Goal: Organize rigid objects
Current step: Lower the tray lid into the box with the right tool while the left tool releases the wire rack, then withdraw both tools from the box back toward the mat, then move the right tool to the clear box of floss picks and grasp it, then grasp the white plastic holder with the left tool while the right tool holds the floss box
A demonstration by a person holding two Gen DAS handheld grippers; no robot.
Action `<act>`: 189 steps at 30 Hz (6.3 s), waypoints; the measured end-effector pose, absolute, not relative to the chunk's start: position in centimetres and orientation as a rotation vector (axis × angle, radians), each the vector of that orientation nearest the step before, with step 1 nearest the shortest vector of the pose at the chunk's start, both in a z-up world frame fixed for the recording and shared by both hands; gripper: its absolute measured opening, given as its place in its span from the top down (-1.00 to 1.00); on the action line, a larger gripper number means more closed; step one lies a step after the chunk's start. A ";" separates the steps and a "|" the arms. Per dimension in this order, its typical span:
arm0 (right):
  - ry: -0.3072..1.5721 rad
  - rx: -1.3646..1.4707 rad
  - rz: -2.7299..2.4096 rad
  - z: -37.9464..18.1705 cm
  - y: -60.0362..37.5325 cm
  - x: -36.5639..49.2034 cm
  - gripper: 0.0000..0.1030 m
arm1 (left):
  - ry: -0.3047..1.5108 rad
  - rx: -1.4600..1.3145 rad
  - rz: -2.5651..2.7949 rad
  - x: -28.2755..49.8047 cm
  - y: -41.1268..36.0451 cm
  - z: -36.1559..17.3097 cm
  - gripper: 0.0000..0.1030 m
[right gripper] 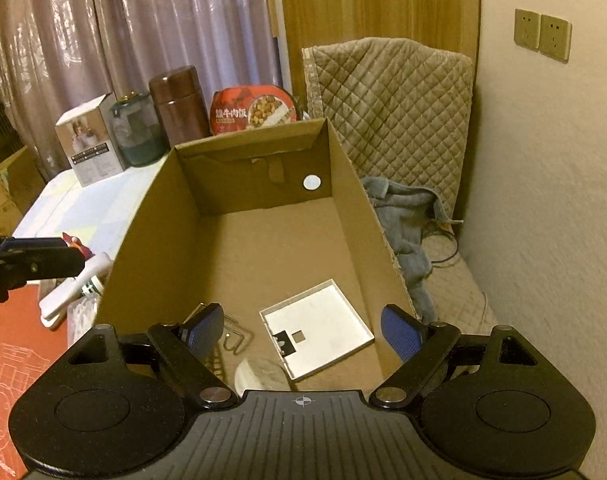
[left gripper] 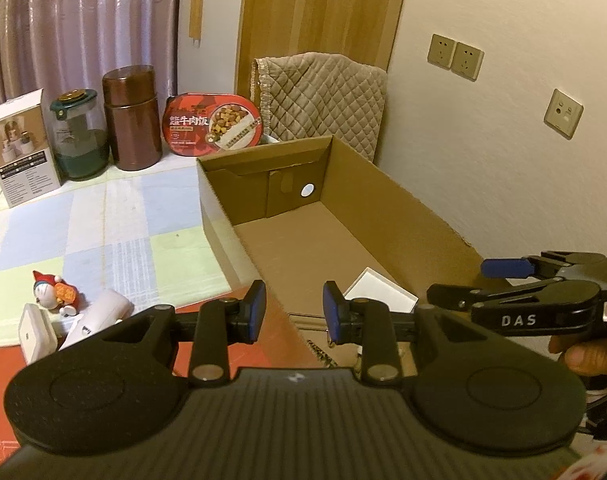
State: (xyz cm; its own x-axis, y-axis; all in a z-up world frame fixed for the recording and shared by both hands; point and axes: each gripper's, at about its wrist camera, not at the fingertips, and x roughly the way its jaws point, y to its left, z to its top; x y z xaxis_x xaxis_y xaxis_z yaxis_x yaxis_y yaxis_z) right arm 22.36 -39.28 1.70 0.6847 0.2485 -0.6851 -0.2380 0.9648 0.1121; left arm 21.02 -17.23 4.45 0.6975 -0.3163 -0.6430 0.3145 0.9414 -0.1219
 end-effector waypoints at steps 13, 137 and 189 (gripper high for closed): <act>0.708 0.022 0.308 5.7 -36.7 18.4 -0.61 | 0.685 -0.051 -0.277 17.3 -12.6 6.9 0.49; 1.007 -0.118 0.581 -10.8 -15.0 26.7 -0.04 | 0.794 0.164 -0.233 24.6 2.7 -10.3 0.31; 1.035 -0.054 0.553 -10.5 -16.1 26.0 -0.04 | 0.835 0.010 0.037 19.8 0.9 -10.7 0.34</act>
State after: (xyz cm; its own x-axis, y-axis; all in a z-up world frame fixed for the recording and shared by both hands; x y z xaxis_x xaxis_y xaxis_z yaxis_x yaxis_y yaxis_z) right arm 26.05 -16.14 -10.52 0.3871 0.4092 -0.8262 -0.4590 0.8627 0.2123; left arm 19.84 0.91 -10.73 0.6707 0.0371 -0.7408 -0.0291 0.9993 0.0237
